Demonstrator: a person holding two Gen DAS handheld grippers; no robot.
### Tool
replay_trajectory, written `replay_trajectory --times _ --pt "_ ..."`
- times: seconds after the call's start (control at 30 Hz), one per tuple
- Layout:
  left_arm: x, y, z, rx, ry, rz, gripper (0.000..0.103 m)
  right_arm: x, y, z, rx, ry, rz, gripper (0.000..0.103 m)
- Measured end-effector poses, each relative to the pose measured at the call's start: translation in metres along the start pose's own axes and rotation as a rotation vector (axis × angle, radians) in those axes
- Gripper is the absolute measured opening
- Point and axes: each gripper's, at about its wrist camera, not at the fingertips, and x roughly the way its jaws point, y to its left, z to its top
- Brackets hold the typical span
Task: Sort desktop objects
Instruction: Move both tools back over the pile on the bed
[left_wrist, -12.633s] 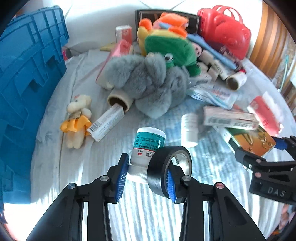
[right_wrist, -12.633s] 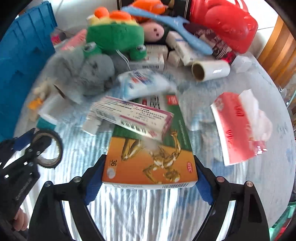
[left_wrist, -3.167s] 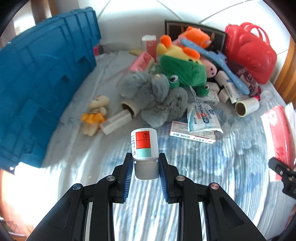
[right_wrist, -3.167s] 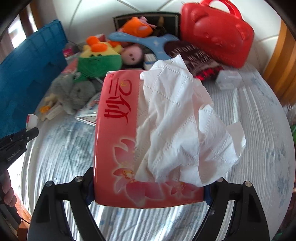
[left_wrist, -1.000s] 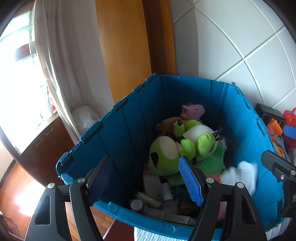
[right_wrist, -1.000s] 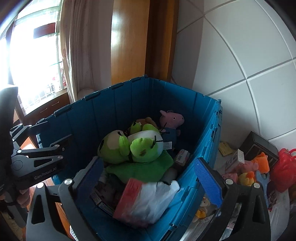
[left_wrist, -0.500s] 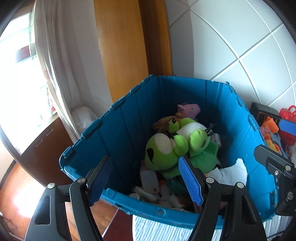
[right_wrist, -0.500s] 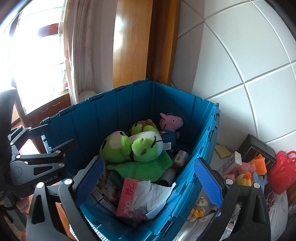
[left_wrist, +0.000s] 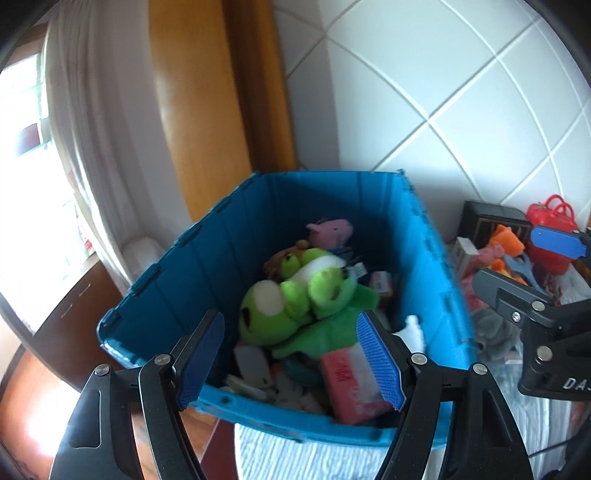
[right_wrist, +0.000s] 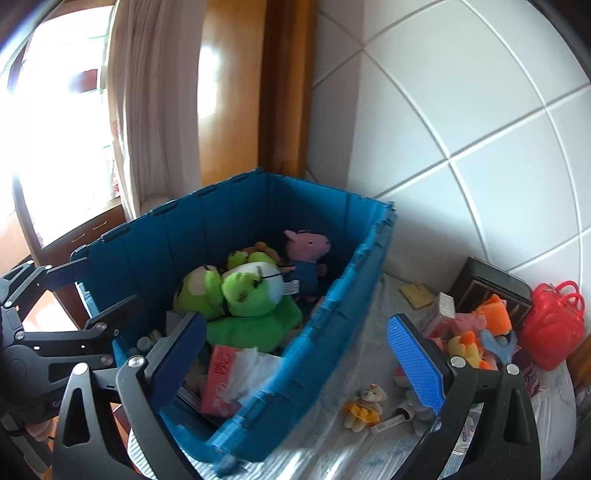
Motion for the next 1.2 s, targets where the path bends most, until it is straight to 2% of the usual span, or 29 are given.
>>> replay_trajectory --times 0.2,0.37,0.6,0.73,0.93,1.07,1.2 --pt "-0.016 -0.079 0.017 0.066 -0.028 -0.082 0.075 -0.036 -0.086 -0.031 0.088 -0.002 -0.083 0.100" --pt "-0.025 -0.170 0.021 0.127 -0.021 -0.191 0.075 -0.073 -0.172 -0.069 0.170 0.015 -0.182 0.100" --pt "-0.018 -0.294 0.001 0.180 0.073 -0.334 0.075 -0.103 -0.285 -0.134 0.278 0.102 -0.308 0.100" --pt "-0.010 -0.343 -0.016 0.203 0.129 -0.360 0.075 -0.111 -0.326 -0.164 0.313 0.142 -0.340 0.100" --pt "0.004 -0.375 -0.036 0.204 0.188 -0.348 0.075 -0.103 -0.356 -0.196 0.303 0.203 -0.328 0.100" --pt "0.018 -0.374 -0.050 0.182 0.201 -0.304 0.075 -0.089 -0.369 -0.224 0.292 0.256 -0.295 0.100" --pt "0.043 -0.360 -0.071 0.146 0.254 -0.263 0.075 -0.072 -0.380 -0.248 0.330 0.294 -0.255 0.103"
